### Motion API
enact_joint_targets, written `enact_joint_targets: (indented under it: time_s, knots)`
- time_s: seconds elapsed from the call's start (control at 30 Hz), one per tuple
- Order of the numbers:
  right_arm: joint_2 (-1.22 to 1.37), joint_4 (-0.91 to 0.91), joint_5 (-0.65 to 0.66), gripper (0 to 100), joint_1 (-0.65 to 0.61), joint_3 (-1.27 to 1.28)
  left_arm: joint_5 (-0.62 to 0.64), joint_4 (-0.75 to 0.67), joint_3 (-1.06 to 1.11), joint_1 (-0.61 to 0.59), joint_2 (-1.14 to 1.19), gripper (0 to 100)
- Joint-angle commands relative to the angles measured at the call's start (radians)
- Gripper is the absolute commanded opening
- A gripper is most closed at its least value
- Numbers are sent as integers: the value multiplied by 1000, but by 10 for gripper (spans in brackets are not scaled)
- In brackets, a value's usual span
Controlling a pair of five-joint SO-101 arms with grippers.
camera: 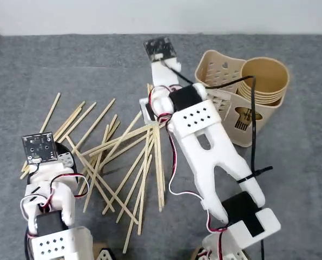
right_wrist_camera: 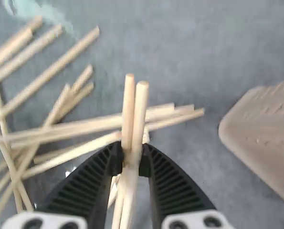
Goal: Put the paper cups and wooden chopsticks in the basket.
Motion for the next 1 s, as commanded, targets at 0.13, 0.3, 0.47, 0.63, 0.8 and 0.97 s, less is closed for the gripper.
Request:
enact_joint_targets:
  time_s: [0.13, 0.3, 0.47, 0.63, 0.8, 0.97]
  knots:
    - [-73, -82, 14, 8, 10, -118, 0, -21, -7, 3, -12, 19]
    - [-73, -81, 14, 8, 10, -178, 0, -21, -7, 3, -12, 19]
    - [-74, -73, 14, 8, 10, -219, 0, -21, -7, 3, -12, 19]
    - [-74, -73, 35, 8, 21, -301, 0, -21, -7, 3, -12, 19]
    - [-73, -71, 100, 8, 30, -470, 0, -21, -7, 3, -12, 19]
    - [-74, -71, 98, 8, 48, -606, 0, -21, -7, 5, -12, 19]
